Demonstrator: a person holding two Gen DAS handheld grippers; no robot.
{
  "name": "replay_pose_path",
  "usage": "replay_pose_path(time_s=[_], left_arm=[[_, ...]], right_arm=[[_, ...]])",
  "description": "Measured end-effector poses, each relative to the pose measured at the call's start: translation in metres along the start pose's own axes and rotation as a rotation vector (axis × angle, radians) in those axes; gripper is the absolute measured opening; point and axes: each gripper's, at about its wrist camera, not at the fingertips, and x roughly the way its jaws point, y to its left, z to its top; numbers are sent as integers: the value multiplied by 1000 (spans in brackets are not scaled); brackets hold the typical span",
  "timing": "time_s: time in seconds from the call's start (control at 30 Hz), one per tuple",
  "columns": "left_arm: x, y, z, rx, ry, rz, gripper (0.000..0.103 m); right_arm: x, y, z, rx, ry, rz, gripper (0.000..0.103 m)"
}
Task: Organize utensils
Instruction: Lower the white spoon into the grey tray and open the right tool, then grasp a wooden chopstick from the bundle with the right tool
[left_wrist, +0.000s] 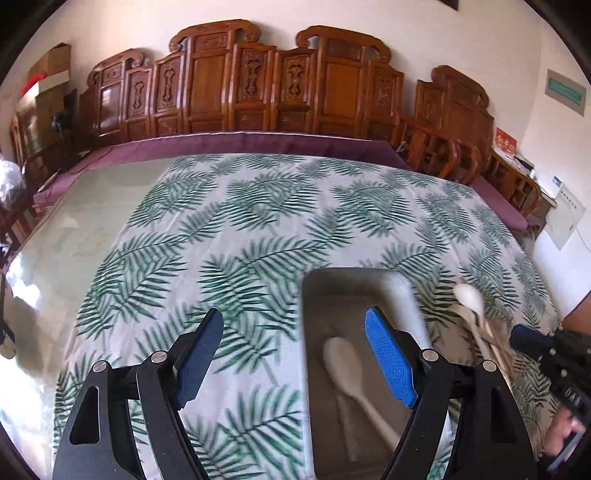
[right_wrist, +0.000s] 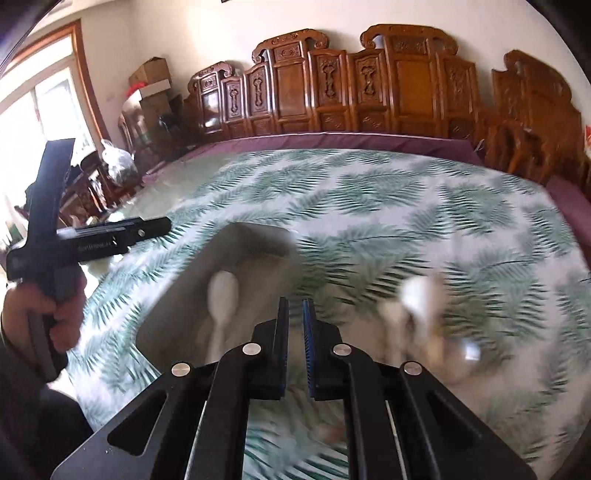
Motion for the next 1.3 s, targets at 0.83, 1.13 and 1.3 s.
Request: replay_pose_path(time_s=[0.83, 1.13, 1.3], left_arm=[[2, -119, -27, 144, 29, -131, 76], [5, -130, -32, 158, 31, -138, 76], [8, -140, -37, 183, 40, -133, 76]], right_arm=[[30, -87, -58, 100, 140, -74, 15], [42, -91, -60, 110, 174, -92, 16], [49, -92, -58, 102, 195, -121, 15]])
